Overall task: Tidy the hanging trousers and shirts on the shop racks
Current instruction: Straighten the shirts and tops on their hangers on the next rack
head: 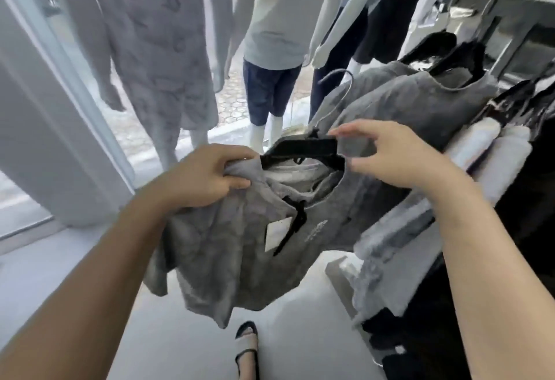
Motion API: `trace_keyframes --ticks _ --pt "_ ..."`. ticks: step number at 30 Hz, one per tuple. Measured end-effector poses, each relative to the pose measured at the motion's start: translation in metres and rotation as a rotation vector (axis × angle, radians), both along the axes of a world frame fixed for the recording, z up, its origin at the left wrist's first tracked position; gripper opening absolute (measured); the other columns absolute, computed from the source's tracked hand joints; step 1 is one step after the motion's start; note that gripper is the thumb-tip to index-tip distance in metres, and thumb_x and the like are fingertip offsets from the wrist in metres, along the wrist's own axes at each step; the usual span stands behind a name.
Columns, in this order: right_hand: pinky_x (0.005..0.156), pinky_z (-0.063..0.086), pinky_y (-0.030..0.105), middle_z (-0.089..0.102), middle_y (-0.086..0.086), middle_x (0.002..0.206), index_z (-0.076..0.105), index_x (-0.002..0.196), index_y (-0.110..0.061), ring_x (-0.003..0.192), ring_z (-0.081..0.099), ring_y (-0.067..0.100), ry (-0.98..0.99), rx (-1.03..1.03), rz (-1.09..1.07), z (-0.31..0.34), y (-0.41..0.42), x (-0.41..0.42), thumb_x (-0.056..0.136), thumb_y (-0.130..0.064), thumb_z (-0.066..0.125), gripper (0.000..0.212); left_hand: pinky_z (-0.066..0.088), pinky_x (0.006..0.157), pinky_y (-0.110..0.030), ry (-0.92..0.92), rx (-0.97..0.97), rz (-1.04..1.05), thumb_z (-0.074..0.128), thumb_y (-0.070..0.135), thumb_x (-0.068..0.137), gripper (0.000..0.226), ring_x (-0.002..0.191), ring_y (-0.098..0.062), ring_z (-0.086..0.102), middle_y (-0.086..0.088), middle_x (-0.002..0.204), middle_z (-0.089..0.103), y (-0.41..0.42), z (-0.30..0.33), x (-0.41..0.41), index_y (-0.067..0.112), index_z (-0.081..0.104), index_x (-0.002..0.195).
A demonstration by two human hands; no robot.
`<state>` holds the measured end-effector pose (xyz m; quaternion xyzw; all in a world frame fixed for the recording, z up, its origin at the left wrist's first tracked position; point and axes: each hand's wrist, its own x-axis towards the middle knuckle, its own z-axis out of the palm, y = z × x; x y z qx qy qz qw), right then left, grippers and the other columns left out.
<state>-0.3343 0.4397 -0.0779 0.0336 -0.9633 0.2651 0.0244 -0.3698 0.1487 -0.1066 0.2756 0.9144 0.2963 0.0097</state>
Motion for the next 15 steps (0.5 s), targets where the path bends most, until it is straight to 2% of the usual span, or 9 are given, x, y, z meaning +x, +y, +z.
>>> trace_keyframes --ticks 2,3,5,7,9,10,12,13,15 --pt "0.095 0.046 0.028 0.063 -0.021 0.121 0.055 0.126 -0.048 0.113 0.058 0.001 -0.092 -0.067 0.156 -0.008 -0.026 -0.006 0.075 -0.030 0.079 0.059 0.038 0.090 -0.005 -0.021 -0.017 0.034 0.078 0.012 0.078 0.049 0.095 0.017 0.052 0.032 0.101 0.057 -0.030 0.014 0.001 0.024 0.064 0.123" --pt "0.096 0.046 0.028 0.066 -0.021 0.116 0.059 0.122 -0.047 0.112 0.059 -0.003 -0.080 -0.141 0.175 -0.012 -0.037 -0.010 0.073 -0.034 0.081 0.055 0.040 0.092 -0.010 -0.039 -0.017 0.060 0.079 0.013 0.077 0.049 0.097 0.014 0.054 0.031 0.102 0.058 -0.044 0.021 0.001 0.029 0.064 0.121" --pt "0.088 0.047 0.024 0.072 -0.019 0.097 0.069 0.103 -0.041 0.094 0.063 -0.010 -0.008 -0.289 0.194 -0.020 -0.060 -0.019 0.076 -0.037 0.080 0.029 0.043 0.088 -0.011 -0.073 -0.004 0.090 0.079 0.011 0.076 0.050 0.094 0.013 0.059 0.030 0.101 0.065 -0.070 0.031 0.001 0.041 0.064 0.113" --pt "0.077 0.045 0.023 0.072 -0.016 0.085 0.070 0.092 -0.034 0.077 0.062 -0.006 0.054 -0.316 0.209 -0.021 -0.081 -0.026 0.084 -0.035 0.073 0.009 0.045 0.088 -0.012 -0.077 -0.023 0.113 0.079 0.010 0.076 0.051 0.096 0.011 0.060 0.030 0.097 0.068 -0.090 0.037 0.000 0.044 0.065 0.110" --pt "0.074 0.046 0.023 0.071 -0.012 0.085 0.070 0.095 -0.029 0.081 0.064 0.006 0.095 -0.301 0.244 -0.021 -0.099 -0.032 0.089 -0.031 0.069 0.007 0.043 0.089 -0.014 -0.065 -0.053 0.194 0.080 0.013 0.075 0.051 0.103 0.003 0.060 0.025 0.104 0.067 -0.106 0.036 -0.002 0.042 0.065 0.114" --pt "0.073 0.044 0.018 0.070 -0.012 0.084 0.069 0.093 -0.030 0.082 0.063 0.009 0.111 -0.305 0.256 -0.020 -0.107 -0.034 0.090 -0.030 0.067 0.004 0.040 0.089 -0.014 -0.057 -0.070 0.238 0.081 0.014 0.075 0.051 0.105 0.000 0.059 0.020 0.107 0.067 -0.112 0.035 -0.003 0.038 0.065 0.118" --pt "0.069 0.042 0.012 0.067 -0.014 0.082 0.064 0.083 -0.039 0.080 0.061 0.007 0.127 -0.320 0.277 -0.022 -0.118 -0.036 0.091 -0.028 0.066 0.014 0.038 0.085 -0.014 -0.050 -0.106 0.294 0.080 0.015 0.075 0.049 0.104 -0.005 0.058 0.013 0.108 0.067 -0.121 0.031 -0.004 0.031 0.066 0.119" --pt "0.070 0.043 0.014 0.067 -0.014 0.082 0.062 0.080 -0.042 0.080 0.060 0.007 0.117 -0.333 0.285 -0.024 -0.123 -0.036 0.091 -0.028 0.066 0.018 0.039 0.082 -0.013 -0.045 -0.118 0.306 0.080 0.014 0.075 0.045 0.103 -0.008 0.058 0.010 0.106 0.068 -0.124 0.029 -0.003 0.028 0.067 0.116" --pt "0.074 0.046 0.023 0.068 -0.011 0.082 0.066 0.086 -0.038 0.082 0.063 0.011 0.094 -0.353 0.293 -0.030 -0.130 -0.039 0.091 -0.028 0.066 0.011 0.040 0.080 -0.012 -0.027 -0.137 0.322 0.080 0.013 0.076 0.038 0.100 -0.012 0.059 0.005 0.103 0.069 -0.128 0.027 0.001 0.024 0.069 0.110"
